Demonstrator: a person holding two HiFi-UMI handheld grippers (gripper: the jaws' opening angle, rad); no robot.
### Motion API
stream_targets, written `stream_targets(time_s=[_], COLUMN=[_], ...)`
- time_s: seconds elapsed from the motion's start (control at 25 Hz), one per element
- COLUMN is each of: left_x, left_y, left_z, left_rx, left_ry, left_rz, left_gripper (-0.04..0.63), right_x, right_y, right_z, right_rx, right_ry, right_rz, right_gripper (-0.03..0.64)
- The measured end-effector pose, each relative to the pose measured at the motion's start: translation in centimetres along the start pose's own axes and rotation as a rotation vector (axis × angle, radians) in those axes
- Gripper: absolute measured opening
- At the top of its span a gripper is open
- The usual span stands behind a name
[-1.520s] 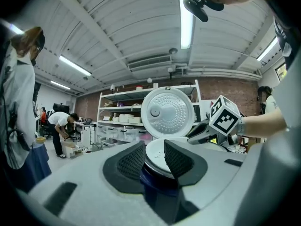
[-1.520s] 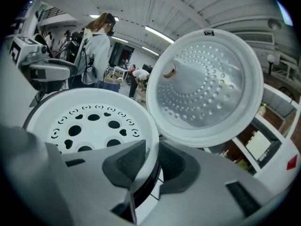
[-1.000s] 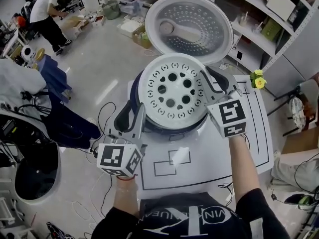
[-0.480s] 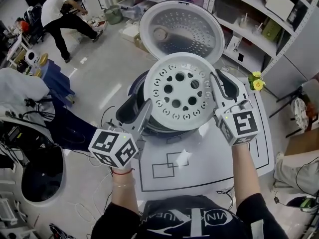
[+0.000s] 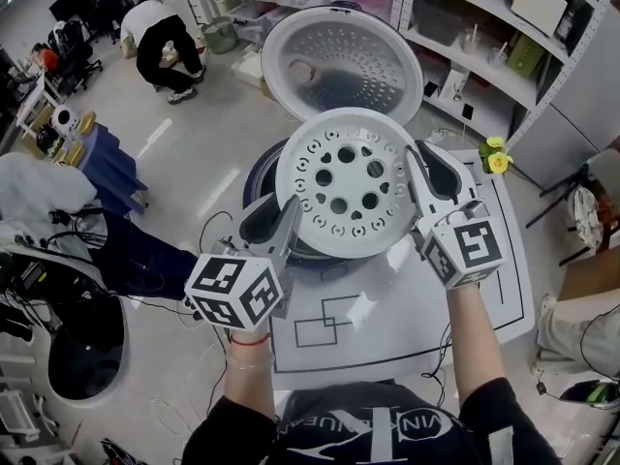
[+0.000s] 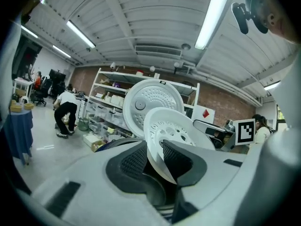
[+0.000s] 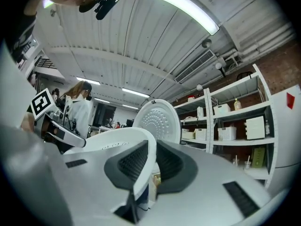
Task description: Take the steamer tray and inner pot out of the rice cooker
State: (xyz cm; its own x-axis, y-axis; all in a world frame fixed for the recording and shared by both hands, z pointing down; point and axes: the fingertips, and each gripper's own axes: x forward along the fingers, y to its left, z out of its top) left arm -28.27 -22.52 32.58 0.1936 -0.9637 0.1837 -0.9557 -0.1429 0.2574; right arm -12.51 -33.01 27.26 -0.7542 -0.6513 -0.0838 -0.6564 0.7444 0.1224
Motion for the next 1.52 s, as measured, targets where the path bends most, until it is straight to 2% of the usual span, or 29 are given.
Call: stream_targets(time_s=[0.24, 0.52, 1.12, 1.52], left_x=[-0.9, 1.0, 8.6, 13.0], left_y=[-0.7, -7.4, -18.7, -23.5], left_z=[1.2, 1.4, -3.7, -9.1], left_rx=[-0.009, 0.008, 0.016, -0.006], left_ry=[-0.064, -0.069, 0.068, 0.197], left_rz=[0.002, -0.049, -0.291, -0.367], left_gripper=[0.097, 0.094, 0.094, 0.094], right_x=[-0.8, -6.0, -17.2, -22.8], right_y=[0.1, -5.0, -15.3, -19.7], right_z=[1.0, 2.3, -2.3, -6.8], right_rx=[0.037, 0.051, 0.108, 0.160], right_ry=[-0.042, -0.071, 0.012, 0.100], right_rz=[-0.003, -0.029, -0.274, -0.393], right_gripper=[0.051, 0.049, 0.049, 0.048])
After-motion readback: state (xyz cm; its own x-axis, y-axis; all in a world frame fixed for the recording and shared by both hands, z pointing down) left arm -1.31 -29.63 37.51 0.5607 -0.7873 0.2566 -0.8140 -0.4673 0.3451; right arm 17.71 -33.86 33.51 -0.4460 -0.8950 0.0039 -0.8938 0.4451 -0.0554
